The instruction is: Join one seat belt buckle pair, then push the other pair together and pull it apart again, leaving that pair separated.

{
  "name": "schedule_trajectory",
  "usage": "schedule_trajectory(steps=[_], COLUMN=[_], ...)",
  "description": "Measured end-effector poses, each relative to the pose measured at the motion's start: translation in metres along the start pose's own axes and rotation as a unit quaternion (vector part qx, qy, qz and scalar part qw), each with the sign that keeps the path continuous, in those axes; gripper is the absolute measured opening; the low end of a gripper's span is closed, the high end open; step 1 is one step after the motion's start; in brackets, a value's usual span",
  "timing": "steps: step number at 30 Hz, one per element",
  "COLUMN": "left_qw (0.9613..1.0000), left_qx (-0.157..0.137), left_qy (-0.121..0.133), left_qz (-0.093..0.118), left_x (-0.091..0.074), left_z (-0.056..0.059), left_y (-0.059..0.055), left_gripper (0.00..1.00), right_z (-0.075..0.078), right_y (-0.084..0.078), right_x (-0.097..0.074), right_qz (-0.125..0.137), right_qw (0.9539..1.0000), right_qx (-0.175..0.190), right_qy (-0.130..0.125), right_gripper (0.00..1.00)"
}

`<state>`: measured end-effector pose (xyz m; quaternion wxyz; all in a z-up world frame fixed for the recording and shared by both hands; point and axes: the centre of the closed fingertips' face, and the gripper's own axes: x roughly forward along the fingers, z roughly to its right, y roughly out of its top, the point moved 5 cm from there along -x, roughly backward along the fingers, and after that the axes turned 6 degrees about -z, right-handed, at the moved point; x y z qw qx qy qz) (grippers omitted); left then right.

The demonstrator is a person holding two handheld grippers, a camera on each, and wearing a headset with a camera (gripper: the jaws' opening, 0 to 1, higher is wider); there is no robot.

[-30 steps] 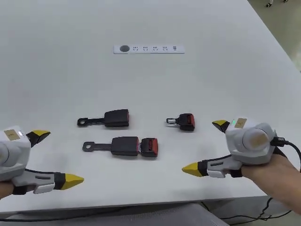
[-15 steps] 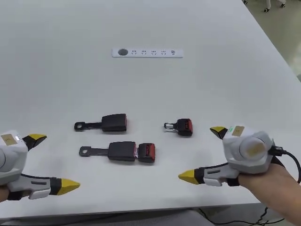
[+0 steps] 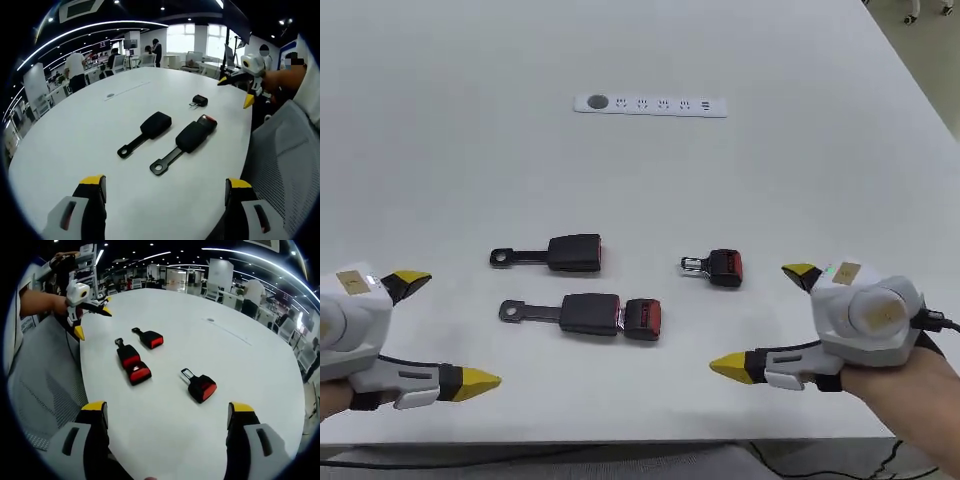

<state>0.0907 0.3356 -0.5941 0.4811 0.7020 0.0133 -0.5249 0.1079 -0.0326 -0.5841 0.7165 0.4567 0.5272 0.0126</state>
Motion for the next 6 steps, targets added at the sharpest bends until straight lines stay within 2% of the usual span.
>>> schedule_trajectory(steps=[2,6], left_qw=[1.0000,1.0000], left_qx=[0.000,0.002], left_qy=[0.001,0.000], left_qz=[0.001,0.002], left_x=[-0.0005,0.0005], left_z=[-0.0015,-0.0015], left_y=[-0.0005,-0.0007], left_gripper=[1.00,1.00], right_z=[0.0040,0.0049], right_y=[-0.0009,-0.0007], right_x=[-0.0038,-0.0093], right_qz=[-0.001,0.002], right_qw=[1.0000,1.0000], right_qx=[0.000,0.000], right_qy=[-0.008,-0.008], right_gripper=[0.99,0.99])
